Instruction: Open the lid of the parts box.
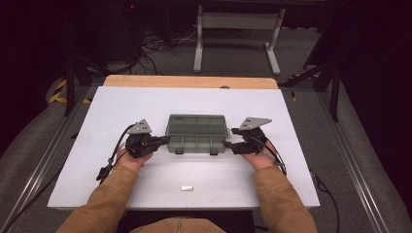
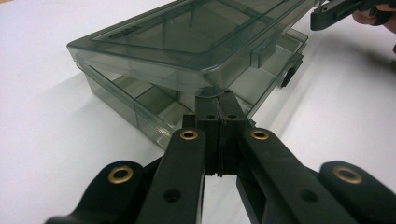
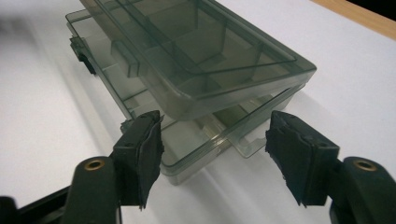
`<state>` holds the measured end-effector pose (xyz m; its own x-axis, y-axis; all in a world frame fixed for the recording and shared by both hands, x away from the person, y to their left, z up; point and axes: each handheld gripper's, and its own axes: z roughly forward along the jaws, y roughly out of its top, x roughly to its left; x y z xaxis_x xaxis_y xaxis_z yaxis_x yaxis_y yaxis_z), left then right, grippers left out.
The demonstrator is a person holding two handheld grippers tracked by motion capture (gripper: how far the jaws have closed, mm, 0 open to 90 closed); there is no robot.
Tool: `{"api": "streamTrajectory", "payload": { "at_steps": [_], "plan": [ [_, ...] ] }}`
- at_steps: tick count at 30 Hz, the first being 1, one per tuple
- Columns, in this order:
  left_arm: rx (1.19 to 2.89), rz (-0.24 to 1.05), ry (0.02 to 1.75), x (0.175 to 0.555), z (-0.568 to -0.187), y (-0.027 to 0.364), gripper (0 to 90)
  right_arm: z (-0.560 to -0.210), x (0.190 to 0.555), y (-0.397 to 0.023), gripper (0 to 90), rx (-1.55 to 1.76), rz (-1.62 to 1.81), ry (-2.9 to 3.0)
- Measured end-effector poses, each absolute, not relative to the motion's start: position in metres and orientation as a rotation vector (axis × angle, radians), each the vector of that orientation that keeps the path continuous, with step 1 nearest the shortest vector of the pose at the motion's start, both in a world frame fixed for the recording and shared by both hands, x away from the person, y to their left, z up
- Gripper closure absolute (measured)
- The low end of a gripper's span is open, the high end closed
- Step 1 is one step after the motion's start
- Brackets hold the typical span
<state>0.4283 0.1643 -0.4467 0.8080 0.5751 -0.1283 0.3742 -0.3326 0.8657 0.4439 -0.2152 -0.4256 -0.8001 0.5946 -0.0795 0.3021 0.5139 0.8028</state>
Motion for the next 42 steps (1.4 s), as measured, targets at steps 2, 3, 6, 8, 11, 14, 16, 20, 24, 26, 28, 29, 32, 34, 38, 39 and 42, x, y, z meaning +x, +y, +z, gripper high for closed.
{"api": "streamTrajectory", "payload": {
  "at_steps": [2, 3, 6, 8, 11, 14, 16, 20, 24, 26, 28, 29, 32, 34, 38, 39, 42],
  "plan": [
    [1.961, 0.244, 0.71, 0.428, -0.447, 0.164, 89.9, -0.424, 0.445, -0.215, 35.5, 0.737, 1.174, 2.413],
    [1.961, 0.244, 0.709, 0.428, -0.446, 0.164, 89.9, -0.423, 0.446, -0.214, 35.3, 0.732, 1.169, 2.413],
    [1.96, 0.249, 0.71, 0.428, -0.446, 0.165, 89.9, -0.419, 0.447, -0.214, 35.2, 0.72, 1.159, 2.41],
    [1.961, 0.249, 0.711, 0.428, -0.446, 0.165, 89.9, -0.419, 0.448, -0.214, 35.1, 0.717, 1.158, 2.408],
    [1.958, 0.249, 0.709, 0.428, -0.445, 0.165, 89.9, -0.416, 0.449, -0.213, 35.1, 0.707, 1.15, 2.411],
    [1.959, 0.25, 0.709, 0.427, -0.445, 0.165, 89.9, -0.414, 0.449, -0.211, 35.2, 0.693, 1.141, 2.41],
    [1.959, 0.25, 0.709, 0.427, -0.445, 0.165, 89.9, -0.413, 0.449, -0.211, 35.2, 0.687, 1.141, 2.407],
    [1.958, 0.254, 0.711, 0.427, -0.444, 0.167, 89.8, -0.407, 0.451, -0.21, 35.2, 0.67, 1.137, 2.404],
    [1.956, 0.248, 0.709, 0.427, -0.443, 0.168, 89.4, -0.401, 0.454, -0.209, 35.4, 0.657, 1.143, 2.395],
    [1.955, 0.248, 0.707, 0.426, -0.443, 0.169, 86.0, -0.397, 0.456, -0.209, 35.6, 0.654, 1.15, 2.393],
    [1.961, 0.254, 0.699, 0.426, -0.442, 0.17, 83.0, -0.394, 0.458, -0.208, 35.8, 0.65, 1.154, 2.391],
    [1.956, 0.248, 0.702, 0.425, -0.441, 0.171, 80.9, -0.392, 0.459, -0.208, 36.0, 0.648, 1.154, 2.39],
    [1.96, 0.239, 0.692, 0.424, -0.44, 0.173, 75.0, -0.386, 0.463, -0.207, 36.6, 0.64, 1.158, 2.384],
    [1.955, 0.229, 0.691, 0.422, -0.438, 0.176, 70.7, -0.384, 0.465, -0.208, 37.1, 0.64, 1.171, 2.377],
    [1.949, 0.219, 0.686, 0.42, -0.437, 0.179, 62.8, -0.38, 0.47, -0.207, 37.4, 0.646, 1.168, 2.381],
    [1.942, 0.212, 0.679, 0.419, -0.436, 0.182, 58.1, -0.378, 0.473, -0.207, 37.9, 0.648, 1.174, 2.38],
    [1.937, 0.221, 0.673, 0.416, -0.435, 0.185, 51.4, -0.375, 0.479, -0.207, 38.5, 0.661, 1.195, 2.375]
  ]
}}
